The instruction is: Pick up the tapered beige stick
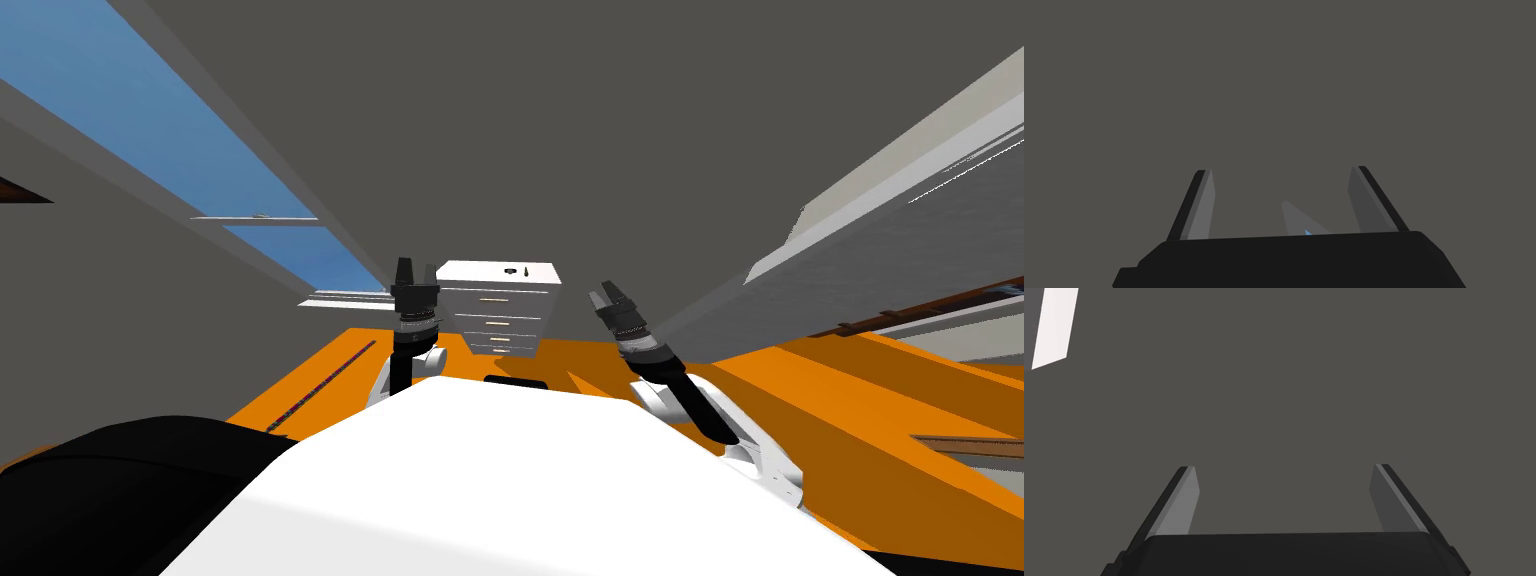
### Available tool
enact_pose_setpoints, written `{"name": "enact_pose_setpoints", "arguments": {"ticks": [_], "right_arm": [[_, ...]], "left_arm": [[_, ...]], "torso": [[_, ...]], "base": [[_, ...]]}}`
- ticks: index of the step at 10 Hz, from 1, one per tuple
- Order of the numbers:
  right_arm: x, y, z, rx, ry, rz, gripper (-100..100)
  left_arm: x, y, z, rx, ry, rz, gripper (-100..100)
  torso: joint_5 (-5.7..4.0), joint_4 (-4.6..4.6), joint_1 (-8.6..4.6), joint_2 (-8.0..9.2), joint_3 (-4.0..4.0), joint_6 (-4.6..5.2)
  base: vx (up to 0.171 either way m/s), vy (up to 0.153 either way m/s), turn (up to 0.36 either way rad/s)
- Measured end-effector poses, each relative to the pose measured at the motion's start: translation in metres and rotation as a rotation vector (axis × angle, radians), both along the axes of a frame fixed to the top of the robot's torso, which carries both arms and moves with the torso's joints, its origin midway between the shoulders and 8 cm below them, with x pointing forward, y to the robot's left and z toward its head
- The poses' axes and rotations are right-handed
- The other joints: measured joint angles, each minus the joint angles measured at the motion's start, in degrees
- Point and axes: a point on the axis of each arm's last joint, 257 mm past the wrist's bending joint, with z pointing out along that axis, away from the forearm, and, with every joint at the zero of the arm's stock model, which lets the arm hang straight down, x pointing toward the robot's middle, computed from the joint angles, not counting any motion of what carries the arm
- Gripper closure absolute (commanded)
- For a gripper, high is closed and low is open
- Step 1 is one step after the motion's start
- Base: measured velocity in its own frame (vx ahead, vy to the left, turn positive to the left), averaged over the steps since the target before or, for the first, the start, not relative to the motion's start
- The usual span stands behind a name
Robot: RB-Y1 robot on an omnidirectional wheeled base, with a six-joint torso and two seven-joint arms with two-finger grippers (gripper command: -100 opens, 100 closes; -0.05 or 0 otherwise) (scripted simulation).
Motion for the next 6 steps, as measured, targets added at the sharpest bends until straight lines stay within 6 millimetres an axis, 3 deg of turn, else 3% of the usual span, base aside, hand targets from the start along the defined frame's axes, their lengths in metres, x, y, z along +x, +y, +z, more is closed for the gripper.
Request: {"name": "enact_pose_setpoints", "arguments": {"ticks": [6], "right_arm": [[0.0022,0.0030,-0.0105,-0.125,0.047,0.061,-100]], "left_arm": [[0.0000,0.0000,0.0000,0.000,0.000,0.000,0]], "torso": [[0.00,-0.01,0.02,-0.03,-0.02,0.00]], "base": [[0.005,0.014,-0.003]]}}
